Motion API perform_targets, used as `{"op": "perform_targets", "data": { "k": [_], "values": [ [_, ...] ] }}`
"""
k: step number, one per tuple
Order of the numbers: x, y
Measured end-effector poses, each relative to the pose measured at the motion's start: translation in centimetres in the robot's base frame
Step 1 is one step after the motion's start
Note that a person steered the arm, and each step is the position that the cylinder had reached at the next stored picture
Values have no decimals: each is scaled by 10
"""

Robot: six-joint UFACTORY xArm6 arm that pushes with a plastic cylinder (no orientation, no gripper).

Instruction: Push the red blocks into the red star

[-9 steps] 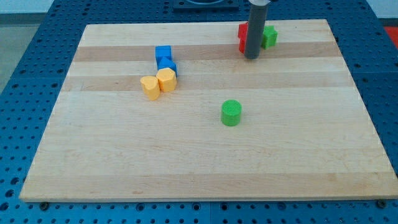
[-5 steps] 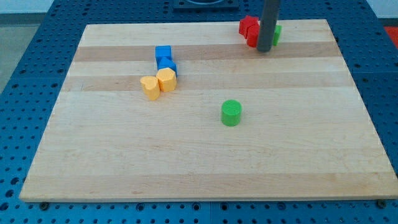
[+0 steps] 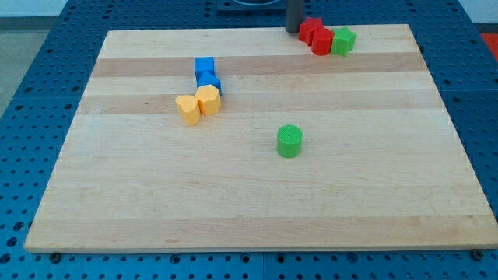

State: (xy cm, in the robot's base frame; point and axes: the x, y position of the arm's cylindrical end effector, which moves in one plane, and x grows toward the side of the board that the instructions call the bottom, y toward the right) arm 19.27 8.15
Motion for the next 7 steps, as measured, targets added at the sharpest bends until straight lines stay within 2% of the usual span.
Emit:
{"op": "perform_targets", "data": {
  "k": [2,3,4,5,7],
  "values": [
    [11,72],
    [4,64],
    [14,-12],
    [47,-91],
    [236,51]
  ]
}}
